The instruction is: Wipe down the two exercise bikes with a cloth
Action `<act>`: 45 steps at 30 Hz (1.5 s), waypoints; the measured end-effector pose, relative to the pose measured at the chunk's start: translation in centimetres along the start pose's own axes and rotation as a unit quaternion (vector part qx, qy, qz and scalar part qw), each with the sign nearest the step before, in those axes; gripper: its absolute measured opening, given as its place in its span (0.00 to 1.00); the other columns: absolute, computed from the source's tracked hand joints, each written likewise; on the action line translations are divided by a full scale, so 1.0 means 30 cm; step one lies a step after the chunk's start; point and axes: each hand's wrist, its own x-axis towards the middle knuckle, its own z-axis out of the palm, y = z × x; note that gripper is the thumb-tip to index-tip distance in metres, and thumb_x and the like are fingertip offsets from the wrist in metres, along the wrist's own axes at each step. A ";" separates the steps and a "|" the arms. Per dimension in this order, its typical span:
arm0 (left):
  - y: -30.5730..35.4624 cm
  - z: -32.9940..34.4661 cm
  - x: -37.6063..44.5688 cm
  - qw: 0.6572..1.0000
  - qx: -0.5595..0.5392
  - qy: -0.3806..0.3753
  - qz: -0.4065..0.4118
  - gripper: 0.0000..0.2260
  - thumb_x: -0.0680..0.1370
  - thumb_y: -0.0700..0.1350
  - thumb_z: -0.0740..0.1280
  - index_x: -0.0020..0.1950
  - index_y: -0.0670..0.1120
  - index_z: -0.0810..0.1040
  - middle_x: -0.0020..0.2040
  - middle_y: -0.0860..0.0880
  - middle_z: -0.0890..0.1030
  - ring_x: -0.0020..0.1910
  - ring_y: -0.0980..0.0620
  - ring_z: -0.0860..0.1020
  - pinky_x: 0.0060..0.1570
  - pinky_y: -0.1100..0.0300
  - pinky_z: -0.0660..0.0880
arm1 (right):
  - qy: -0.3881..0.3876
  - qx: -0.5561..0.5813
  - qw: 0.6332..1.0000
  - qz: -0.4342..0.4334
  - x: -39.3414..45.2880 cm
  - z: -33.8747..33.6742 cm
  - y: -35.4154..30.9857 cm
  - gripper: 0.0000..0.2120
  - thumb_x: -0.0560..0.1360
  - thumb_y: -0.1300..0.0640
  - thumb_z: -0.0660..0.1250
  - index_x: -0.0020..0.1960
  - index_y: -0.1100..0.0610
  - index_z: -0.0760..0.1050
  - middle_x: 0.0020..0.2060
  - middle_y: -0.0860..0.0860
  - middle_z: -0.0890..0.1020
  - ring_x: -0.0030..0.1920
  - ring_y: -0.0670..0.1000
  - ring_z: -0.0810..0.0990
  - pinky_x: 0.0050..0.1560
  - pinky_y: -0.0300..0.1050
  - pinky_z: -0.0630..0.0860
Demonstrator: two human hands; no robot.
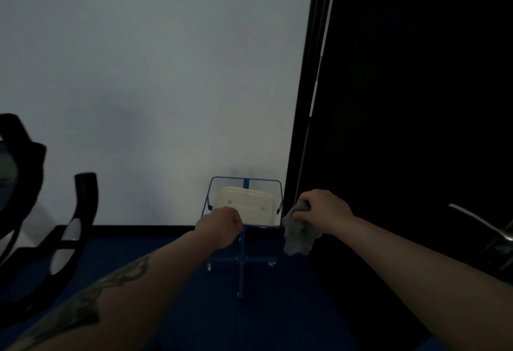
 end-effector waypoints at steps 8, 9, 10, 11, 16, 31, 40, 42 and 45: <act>-0.036 0.003 0.269 0.999 -0.037 0.020 -0.031 0.10 0.82 0.47 0.59 0.54 0.49 0.80 0.54 0.49 0.81 0.51 0.47 0.79 0.54 0.52 0.77 | -0.026 0.072 0.997 0.022 0.298 0.103 0.029 0.08 0.73 0.51 0.68 0.49 0.53 0.79 0.44 0.49 0.80 0.43 0.49 0.78 0.43 0.46 0.79; -0.049 -0.005 0.313 0.998 -0.042 0.029 -0.035 0.10 0.81 0.47 0.60 0.56 0.48 0.80 0.55 0.48 0.80 0.52 0.46 0.79 0.55 0.51 0.77 | -0.024 0.087 0.996 0.026 0.340 0.120 0.029 0.08 0.73 0.50 0.68 0.49 0.53 0.79 0.44 0.50 0.80 0.44 0.49 0.79 0.44 0.47 0.79; -0.060 -0.012 0.359 0.998 -0.044 0.033 -0.039 0.11 0.81 0.47 0.60 0.58 0.48 0.80 0.56 0.48 0.80 0.53 0.46 0.79 0.55 0.51 0.77 | -0.020 0.106 0.994 0.032 0.384 0.138 0.027 0.09 0.74 0.50 0.69 0.50 0.53 0.79 0.44 0.50 0.80 0.44 0.49 0.79 0.45 0.47 0.80; -0.072 -0.018 0.407 0.998 -0.044 0.035 -0.042 0.11 0.81 0.47 0.60 0.59 0.48 0.80 0.56 0.47 0.80 0.53 0.46 0.78 0.55 0.52 0.76 | -0.015 0.124 0.991 0.039 0.428 0.157 0.024 0.09 0.74 0.49 0.69 0.51 0.53 0.79 0.45 0.50 0.80 0.45 0.50 0.79 0.45 0.48 0.80; -0.139 -0.032 0.674 0.996 -0.067 0.026 -0.051 0.12 0.81 0.47 0.61 0.61 0.50 0.78 0.58 0.46 0.80 0.53 0.46 0.79 0.53 0.53 0.77 | -0.012 0.156 0.985 0.065 0.674 0.271 0.012 0.09 0.74 0.49 0.70 0.50 0.53 0.78 0.46 0.51 0.81 0.46 0.51 0.79 0.44 0.47 0.78; -0.478 0.092 1.268 0.986 -0.085 -0.077 -0.121 0.11 0.81 0.46 0.59 0.60 0.48 0.78 0.56 0.49 0.79 0.51 0.49 0.78 0.53 0.52 0.77 | -0.121 0.206 0.963 0.124 1.332 0.735 0.061 0.04 0.76 0.51 0.69 0.49 0.49 0.75 0.48 0.50 0.80 0.46 0.50 0.76 0.43 0.42 0.72; -0.657 0.162 1.318 0.984 -0.085 -0.084 -0.135 0.10 0.82 0.47 0.59 0.60 0.51 0.77 0.52 0.52 0.79 0.45 0.54 0.77 0.41 0.60 0.72 | -0.207 0.184 0.944 0.179 1.504 0.878 0.105 0.26 0.77 0.51 0.69 0.72 0.56 0.67 0.66 0.56 0.74 0.60 0.56 0.75 0.54 0.43 0.73; -0.658 0.155 1.319 0.983 -0.096 -0.082 -0.135 0.09 0.82 0.46 0.60 0.59 0.51 0.77 0.53 0.52 0.79 0.46 0.54 0.77 0.41 0.61 0.72 | -0.227 0.161 0.940 0.196 1.484 0.866 0.126 0.29 0.78 0.51 0.68 0.75 0.55 0.63 0.69 0.56 0.71 0.64 0.56 0.73 0.57 0.43 0.73; -0.630 0.136 1.313 0.985 -0.116 -0.063 -0.115 0.09 0.82 0.46 0.60 0.59 0.51 0.77 0.52 0.52 0.79 0.43 0.56 0.75 0.37 0.63 0.69 | -0.229 0.132 0.950 0.168 1.443 0.834 0.115 0.28 0.78 0.49 0.66 0.75 0.55 0.63 0.70 0.55 0.70 0.64 0.55 0.73 0.58 0.43 0.73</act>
